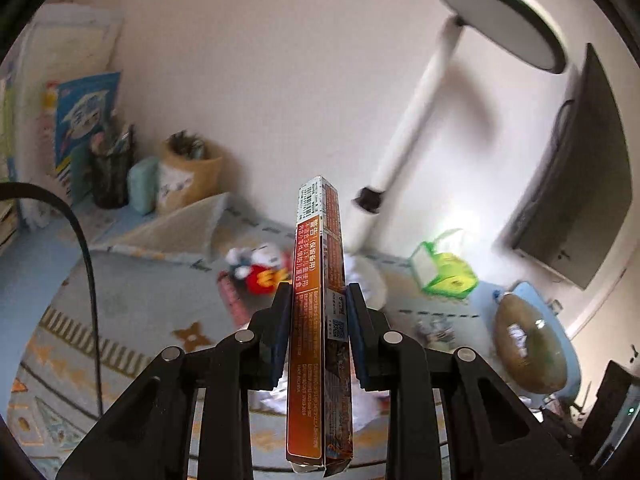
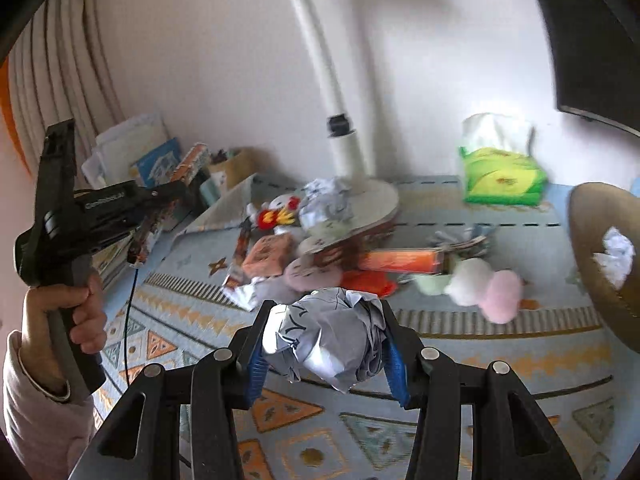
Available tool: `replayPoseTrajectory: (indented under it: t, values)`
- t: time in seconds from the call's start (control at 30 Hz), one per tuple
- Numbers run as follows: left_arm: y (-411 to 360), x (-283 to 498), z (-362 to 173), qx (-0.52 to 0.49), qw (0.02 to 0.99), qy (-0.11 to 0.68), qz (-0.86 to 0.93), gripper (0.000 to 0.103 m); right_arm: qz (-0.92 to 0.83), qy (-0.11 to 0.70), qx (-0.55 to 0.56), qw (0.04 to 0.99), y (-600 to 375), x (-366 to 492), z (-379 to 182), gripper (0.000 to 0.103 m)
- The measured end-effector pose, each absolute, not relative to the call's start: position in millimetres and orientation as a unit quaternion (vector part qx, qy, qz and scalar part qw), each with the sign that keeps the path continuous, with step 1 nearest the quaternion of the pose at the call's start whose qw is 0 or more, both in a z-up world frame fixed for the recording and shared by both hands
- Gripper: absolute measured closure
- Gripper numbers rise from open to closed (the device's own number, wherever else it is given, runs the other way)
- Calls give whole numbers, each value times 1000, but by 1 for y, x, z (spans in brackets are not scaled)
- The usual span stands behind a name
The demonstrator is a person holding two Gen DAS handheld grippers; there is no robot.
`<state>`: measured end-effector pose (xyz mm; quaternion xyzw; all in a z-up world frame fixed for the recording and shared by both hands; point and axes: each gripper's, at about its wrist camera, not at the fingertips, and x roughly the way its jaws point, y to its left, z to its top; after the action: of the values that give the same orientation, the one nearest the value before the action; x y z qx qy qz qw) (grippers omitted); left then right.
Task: Organize objects
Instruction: 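Carry snack box and paper ball over the amber glass bowl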
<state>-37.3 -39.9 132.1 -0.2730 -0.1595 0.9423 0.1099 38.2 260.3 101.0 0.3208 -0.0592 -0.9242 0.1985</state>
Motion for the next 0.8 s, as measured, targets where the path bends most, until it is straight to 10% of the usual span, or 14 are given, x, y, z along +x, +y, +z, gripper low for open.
replayPoseTrajectory:
  t: [0.8]
  values:
    - [210, -69, 147, -293, 317, -58, 900, 80, -953, -141, 266, 23, 471, 55, 134, 55]
